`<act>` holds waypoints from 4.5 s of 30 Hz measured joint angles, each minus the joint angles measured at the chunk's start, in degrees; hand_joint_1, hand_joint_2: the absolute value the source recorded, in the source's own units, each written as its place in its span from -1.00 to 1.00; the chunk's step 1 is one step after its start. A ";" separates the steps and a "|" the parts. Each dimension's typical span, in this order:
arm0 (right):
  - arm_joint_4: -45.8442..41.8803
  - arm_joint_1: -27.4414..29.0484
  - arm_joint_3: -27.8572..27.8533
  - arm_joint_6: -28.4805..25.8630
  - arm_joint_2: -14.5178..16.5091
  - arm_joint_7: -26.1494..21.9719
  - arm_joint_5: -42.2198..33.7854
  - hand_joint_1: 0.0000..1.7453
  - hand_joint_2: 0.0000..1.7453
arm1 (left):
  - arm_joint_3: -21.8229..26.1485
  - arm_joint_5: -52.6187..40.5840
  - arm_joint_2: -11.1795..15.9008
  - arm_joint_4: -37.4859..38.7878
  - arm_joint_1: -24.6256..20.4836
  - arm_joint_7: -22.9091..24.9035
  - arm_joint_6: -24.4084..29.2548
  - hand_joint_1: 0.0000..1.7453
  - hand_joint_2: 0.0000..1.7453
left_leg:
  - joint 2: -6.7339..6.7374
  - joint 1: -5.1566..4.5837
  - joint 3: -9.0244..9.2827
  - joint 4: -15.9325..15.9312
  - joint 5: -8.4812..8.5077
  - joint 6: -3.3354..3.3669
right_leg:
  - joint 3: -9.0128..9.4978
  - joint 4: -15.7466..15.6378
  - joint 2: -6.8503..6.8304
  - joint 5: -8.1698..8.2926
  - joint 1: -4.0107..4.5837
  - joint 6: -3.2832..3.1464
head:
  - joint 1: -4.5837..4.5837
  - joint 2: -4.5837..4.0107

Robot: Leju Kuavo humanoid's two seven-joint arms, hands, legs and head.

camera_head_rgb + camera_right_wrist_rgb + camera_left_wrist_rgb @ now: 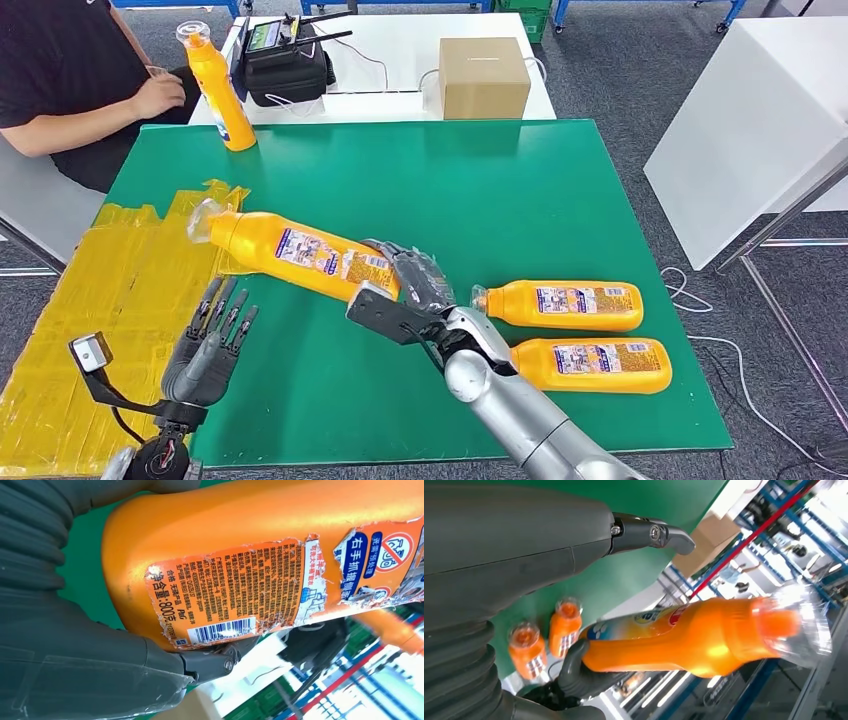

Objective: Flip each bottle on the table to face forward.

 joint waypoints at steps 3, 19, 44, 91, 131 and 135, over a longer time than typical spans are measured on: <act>0.00 0.06 1.02 0.03 0.66 -0.11 0.00 1.00 1.00 | -0.93 0.39 -0.16 0.23 0.17 0.31 -0.37 -1.00 1.00 | 0.00 0.00 -0.01 0.00 0.00 0.00 | -0.01 0.00 0.00 0.00 0.00 0.00 | 0.01 0.00; 2.12 0.54 6.78 3.29 4.14 -0.28 -0.42 1.00 1.00 | -4.10 2.66 -0.52 0.34 -0.02 0.33 -1.18 -1.00 1.00 | 0.00 0.01 -0.01 -0.01 0.00 0.00 | -0.01 0.00 0.00 -0.01 0.01 -0.01 | 0.00 0.00; 8.82 -2.34 17.05 8.19 7.49 -1.51 -7.08 1.00 1.00 | -5.94 1.81 -0.66 -2.65 0.10 -4.03 0.41 1.00 1.00 | 0.04 0.01 0.00 -0.01 0.00 0.00 | -0.06 -0.01 0.01 -0.01 0.01 -0.01 | 0.00 0.00; -22.87 12.35 -8.10 0.87 -8.40 0.71 0.14 -1.00 -1.00 | -5.38 -124.93 9.26 0.67 -6.71 -6.55 50.42 1.00 1.00 | 0.02 0.02 0.00 -0.01 0.00 -0.01 | -0.05 -0.01 0.00 0.00 0.03 -0.01 | 0.00 0.00; -29.90 16.81 -9.78 2.71 -11.29 -0.35 3.91 -1.00 1.00 | -3.26 -119.60 15.04 9.10 -6.35 -7.45 46.32 -1.00 -1.00 | 0.01 0.01 -0.02 -0.01 -0.01 0.00 | -0.04 -0.01 -0.01 -0.01 0.03 -0.01 | 0.00 0.00; -33.44 20.49 -10.73 1.42 -13.51 -3.09 6.53 -1.00 1.00 | -0.09 -102.40 12.45 3.59 -3.80 -17.06 48.35 -1.00 -1.00 | -0.08 0.00 -0.01 -0.01 -0.02 0.01 | -0.02 -0.04 -0.04 -0.02 0.02 0.00 | 0.00 0.00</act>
